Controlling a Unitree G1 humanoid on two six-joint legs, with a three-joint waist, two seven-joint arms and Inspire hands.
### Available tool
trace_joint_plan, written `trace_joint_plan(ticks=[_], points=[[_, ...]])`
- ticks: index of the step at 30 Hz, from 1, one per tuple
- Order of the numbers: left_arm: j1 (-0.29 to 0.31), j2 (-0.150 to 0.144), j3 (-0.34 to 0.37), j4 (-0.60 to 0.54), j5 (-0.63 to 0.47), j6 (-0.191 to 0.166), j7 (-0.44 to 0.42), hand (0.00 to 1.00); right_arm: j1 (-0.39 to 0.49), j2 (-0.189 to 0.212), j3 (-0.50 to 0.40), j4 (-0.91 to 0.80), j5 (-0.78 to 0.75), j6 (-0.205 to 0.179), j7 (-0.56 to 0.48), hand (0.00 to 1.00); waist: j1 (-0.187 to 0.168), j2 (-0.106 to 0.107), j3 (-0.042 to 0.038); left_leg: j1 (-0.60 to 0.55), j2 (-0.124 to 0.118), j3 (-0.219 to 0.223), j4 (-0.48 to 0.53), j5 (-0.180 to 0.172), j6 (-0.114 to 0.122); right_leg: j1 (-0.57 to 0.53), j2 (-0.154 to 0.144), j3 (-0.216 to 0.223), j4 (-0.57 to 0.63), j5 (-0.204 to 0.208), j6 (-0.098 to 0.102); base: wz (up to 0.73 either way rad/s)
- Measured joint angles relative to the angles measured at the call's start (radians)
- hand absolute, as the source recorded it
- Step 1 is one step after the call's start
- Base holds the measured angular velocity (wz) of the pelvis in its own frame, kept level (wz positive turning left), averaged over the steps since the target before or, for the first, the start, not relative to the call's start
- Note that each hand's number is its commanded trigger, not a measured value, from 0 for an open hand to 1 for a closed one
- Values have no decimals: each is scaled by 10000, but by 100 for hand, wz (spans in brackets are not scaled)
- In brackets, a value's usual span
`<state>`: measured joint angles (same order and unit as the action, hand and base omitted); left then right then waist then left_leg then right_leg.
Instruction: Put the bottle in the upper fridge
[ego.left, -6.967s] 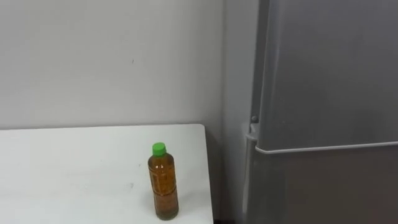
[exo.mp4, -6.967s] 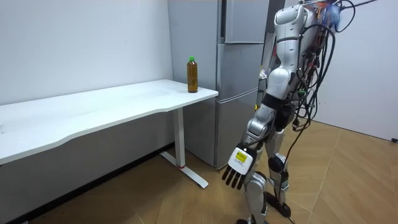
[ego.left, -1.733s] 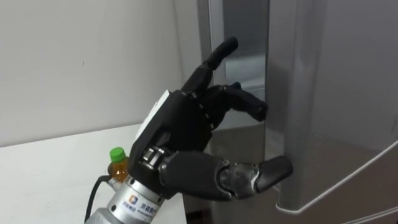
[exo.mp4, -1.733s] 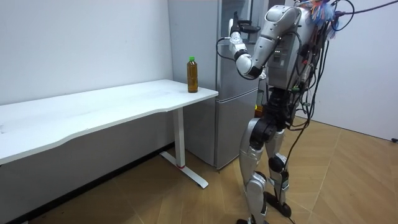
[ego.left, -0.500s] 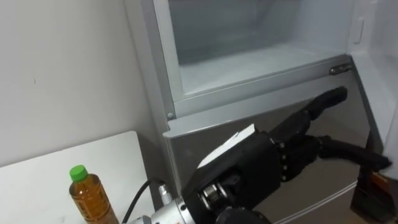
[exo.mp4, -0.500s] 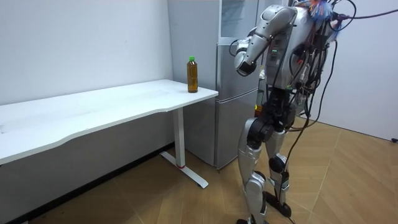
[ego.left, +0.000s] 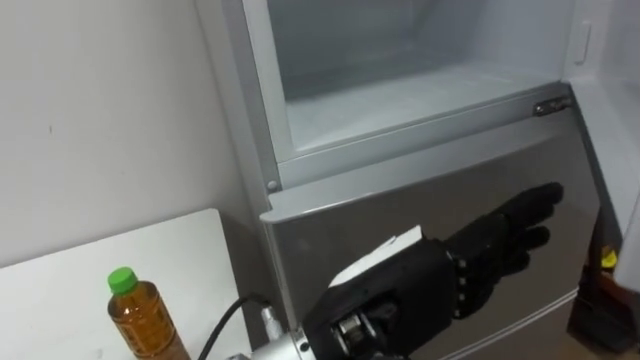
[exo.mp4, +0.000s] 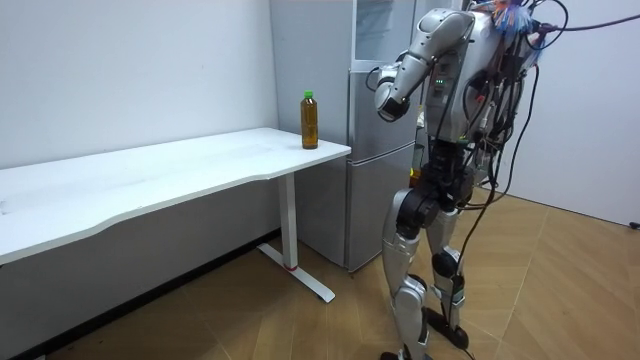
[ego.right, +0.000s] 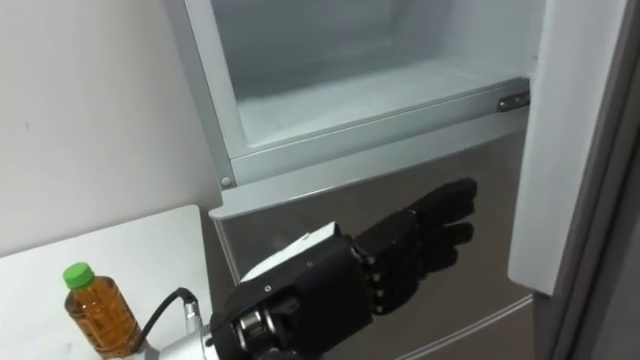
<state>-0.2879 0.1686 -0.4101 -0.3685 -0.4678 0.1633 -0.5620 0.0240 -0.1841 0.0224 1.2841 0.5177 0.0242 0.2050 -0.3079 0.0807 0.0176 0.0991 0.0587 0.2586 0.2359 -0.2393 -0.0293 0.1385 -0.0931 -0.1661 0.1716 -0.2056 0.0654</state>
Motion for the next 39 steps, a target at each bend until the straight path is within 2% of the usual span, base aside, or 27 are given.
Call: trace_joint_plan(ticks=[6,11,13,20,25,28,34,39], points=[[-384,-167,-142,-1,-14,113,1,0,-29,17,18,-19,63,-4,-56,0,-158,-2,-1,-26,1,49,1,0,0,-70,0,63,4,0,0,-3],[-735,-342,-338,1,-9,117,225,0,4,-16,182,-82,343,-12,-97,0,-204,42,-31,-22,18,226,0,0,0,-202,25,310,10,4,-3,-13],[-852,-447,-419,75,-17,115,233,0,15,-39,236,-126,366,-15,-100,0,-218,64,-45,-11,47,449,0,0,-1,-248,31,404,27,7,-7,-15],[-1365,-590,-745,565,24,-10,248,0,-84,-88,222,-109,358,-27,52,0,-717,98,-28,8,181,925,0,-3,-5,-353,141,779,-5,100,-81,-18],[-1731,-685,-863,776,58,-12,252,0,-156,-118,219,-114,349,-29,89,0,-775,210,28,110,254,1224,-49,-3,-6,-554,233,1143,13,143,-122,-24],[-2022,-735,-1014,805,243,-16,257,0,-184,-118,224,-119,311,-27,-56,0,-770,277,16,108,299,1509,-46,-4,-8,-704,287,1382,53,156,-138,-24],[-2059,-1145,-1088,1056,486,-15,273,0,-276,-96,342,-148,302,-35,-221,0,-876,370,9,74,417,1783,-5,-5,-11,-946,413,1673,173,199,-200,-17],[-2063,-1147,-1088,1215,481,-18,275,0,-337,-115,339,-87,258,-26,-321,0,-1006,395,22,175,431,1786,-22,-4,-12,-858,423,1661,161,206,-211,0]])
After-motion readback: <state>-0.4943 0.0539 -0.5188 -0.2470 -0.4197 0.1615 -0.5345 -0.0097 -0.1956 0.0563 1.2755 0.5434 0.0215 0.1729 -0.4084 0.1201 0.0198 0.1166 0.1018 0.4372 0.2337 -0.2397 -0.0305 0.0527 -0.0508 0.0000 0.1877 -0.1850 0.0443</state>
